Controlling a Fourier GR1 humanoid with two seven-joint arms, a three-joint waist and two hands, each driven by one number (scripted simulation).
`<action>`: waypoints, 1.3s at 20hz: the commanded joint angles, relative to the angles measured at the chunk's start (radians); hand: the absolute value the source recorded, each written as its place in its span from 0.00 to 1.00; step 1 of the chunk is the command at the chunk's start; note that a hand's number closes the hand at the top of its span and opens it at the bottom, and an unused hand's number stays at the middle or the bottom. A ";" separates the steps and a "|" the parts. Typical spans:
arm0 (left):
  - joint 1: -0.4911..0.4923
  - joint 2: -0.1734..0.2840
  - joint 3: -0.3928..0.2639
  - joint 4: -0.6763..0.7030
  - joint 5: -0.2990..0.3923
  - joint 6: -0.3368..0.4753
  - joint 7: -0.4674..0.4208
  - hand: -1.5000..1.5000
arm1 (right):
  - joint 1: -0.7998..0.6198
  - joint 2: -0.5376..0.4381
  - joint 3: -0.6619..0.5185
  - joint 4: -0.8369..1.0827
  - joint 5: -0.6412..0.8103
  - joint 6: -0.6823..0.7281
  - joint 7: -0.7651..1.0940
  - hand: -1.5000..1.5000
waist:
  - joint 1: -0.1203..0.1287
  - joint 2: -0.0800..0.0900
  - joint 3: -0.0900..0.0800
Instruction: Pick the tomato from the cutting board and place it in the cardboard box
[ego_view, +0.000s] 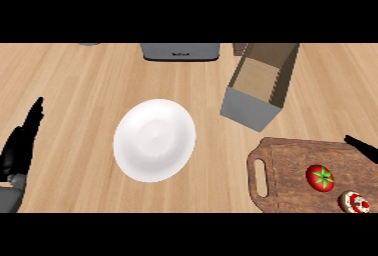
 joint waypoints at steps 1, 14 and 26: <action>0.019 0.007 0.041 0.001 -0.003 -0.033 -0.018 0.50 | -0.066 0.004 0.036 0.038 0.064 0.075 0.058 0.00 | 0.001 0.000 0.001; 0.090 -0.086 0.121 -0.075 -0.116 -0.071 0.000 0.50 | -0.063 0.167 0.007 -0.055 0.224 0.110 0.166 0.00 | -0.005 -0.002 0.001; -0.048 -0.133 0.181 0.045 -0.188 -0.127 0.012 0.50 | -0.057 0.201 -0.054 -0.186 0.210 0.237 0.107 0.00 | -0.012 -0.001 0.001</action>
